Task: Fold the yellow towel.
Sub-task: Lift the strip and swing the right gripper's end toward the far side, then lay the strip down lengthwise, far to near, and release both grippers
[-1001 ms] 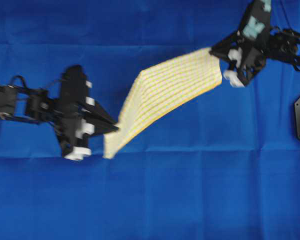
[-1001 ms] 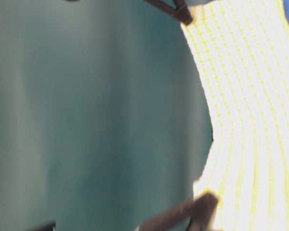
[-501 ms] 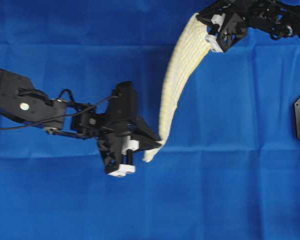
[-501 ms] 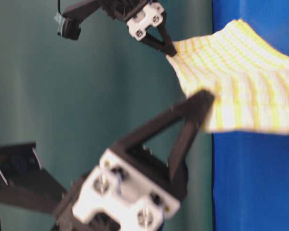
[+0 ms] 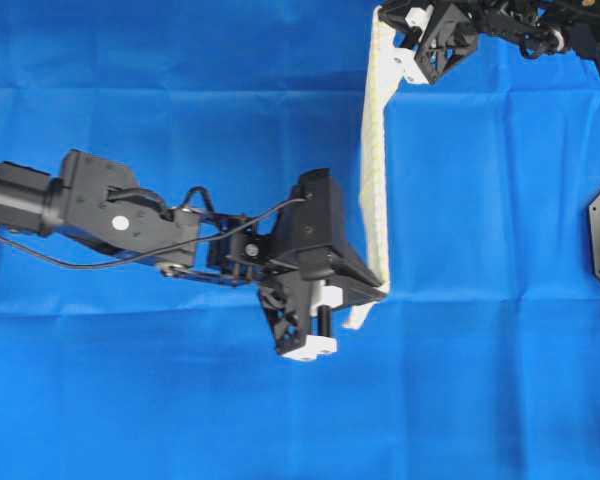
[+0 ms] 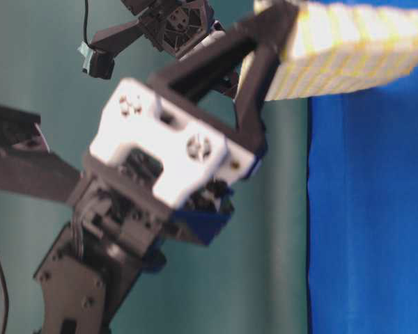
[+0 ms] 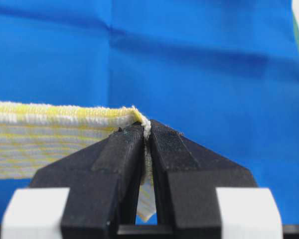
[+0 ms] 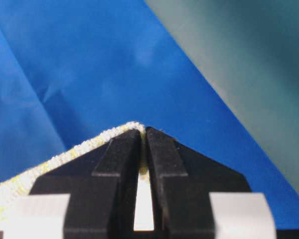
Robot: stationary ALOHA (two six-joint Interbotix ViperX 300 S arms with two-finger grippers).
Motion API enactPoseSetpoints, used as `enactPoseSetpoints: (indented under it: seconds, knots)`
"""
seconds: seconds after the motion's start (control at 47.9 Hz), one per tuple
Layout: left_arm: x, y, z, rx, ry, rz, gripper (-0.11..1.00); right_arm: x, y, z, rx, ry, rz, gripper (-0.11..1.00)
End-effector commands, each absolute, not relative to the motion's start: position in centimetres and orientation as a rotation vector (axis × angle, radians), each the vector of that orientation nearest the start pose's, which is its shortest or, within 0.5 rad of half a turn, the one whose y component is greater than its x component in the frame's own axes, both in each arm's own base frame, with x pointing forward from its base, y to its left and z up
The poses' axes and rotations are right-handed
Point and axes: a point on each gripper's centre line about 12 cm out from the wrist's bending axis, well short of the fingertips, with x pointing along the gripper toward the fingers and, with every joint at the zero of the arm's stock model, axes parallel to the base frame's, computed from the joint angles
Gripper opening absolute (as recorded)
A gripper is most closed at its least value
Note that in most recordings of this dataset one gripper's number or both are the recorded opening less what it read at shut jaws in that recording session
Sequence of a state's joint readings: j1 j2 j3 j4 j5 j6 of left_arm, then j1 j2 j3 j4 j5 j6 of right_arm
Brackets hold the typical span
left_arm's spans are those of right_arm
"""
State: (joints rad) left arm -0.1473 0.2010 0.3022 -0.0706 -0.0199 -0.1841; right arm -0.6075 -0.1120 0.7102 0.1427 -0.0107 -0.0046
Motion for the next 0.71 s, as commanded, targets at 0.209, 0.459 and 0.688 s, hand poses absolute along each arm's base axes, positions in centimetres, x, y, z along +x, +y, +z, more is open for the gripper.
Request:
enactPoseSetpoints:
  seconds: [0.209,0.459,0.688]
  knots:
    - [49.4,-8.8,22.7,-0.209,0.447,-0.117,0.02,30.6,-22.1,21.0,0.294,0.484,-0.647,0.04]
    - [49.4,-9.0,22.5,-0.209,0.451,-0.121,0.02,30.7,-22.1,21.1,0.286,0.481,-0.643,0.04]
    - [48.9,-9.2,21.6,-0.199,0.472,-0.124,0.02,31.6,-21.5,21.0,0.269,0.492,-0.614,0.04]
